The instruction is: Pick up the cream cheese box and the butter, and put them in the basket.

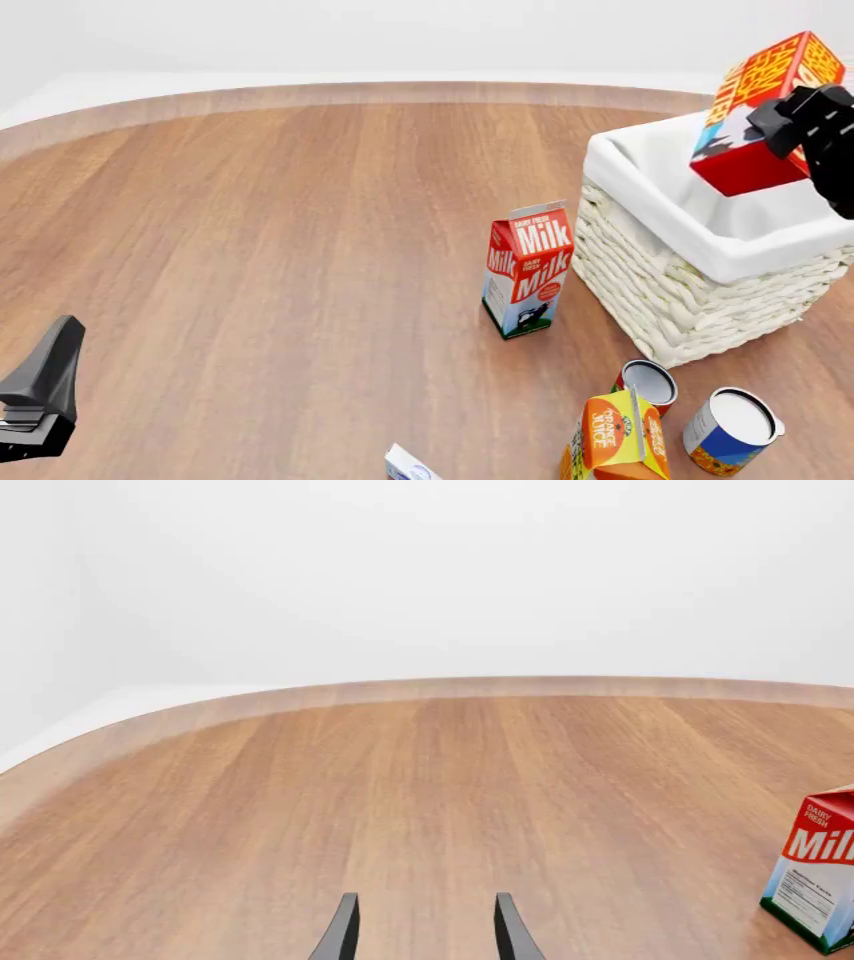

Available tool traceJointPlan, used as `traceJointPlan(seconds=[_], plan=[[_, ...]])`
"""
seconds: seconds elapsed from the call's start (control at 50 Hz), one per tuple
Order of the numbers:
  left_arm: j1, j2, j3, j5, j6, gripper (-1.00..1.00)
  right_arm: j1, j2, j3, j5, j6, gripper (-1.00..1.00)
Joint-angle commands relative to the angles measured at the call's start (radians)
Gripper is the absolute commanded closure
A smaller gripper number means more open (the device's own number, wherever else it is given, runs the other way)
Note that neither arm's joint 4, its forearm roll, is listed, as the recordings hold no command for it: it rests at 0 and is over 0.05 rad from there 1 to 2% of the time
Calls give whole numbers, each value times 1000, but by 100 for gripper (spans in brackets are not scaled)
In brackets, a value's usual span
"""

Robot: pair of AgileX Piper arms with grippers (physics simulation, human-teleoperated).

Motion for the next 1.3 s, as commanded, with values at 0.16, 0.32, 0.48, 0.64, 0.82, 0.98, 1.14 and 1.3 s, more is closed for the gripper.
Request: traceJointPlan(seconds=[0.16,0.32,0.48,0.64,0.82,0.98,1.14,1.3], plan=[[0,0,0,0,0,-100,-3,4,3,-28,11,100],[0,0,0,0,0,-100,-7,1,2,-30,23,100],[0,0,0,0,0,-100,-11,28,3,-53,31,100],[0,0,0,0,0,-100,-17,67,1,-76,34,100],[0,0,0,0,0,-100,-11,93,7,-93,33,100],[0,0,0,0,0,-100,-21,98,3,-92,30,100],[0,0,0,0,0,-100,-28,116,-1,-105,40,100],[0,0,0,0,0,-100,-28,129,-2,-115,38,100]])
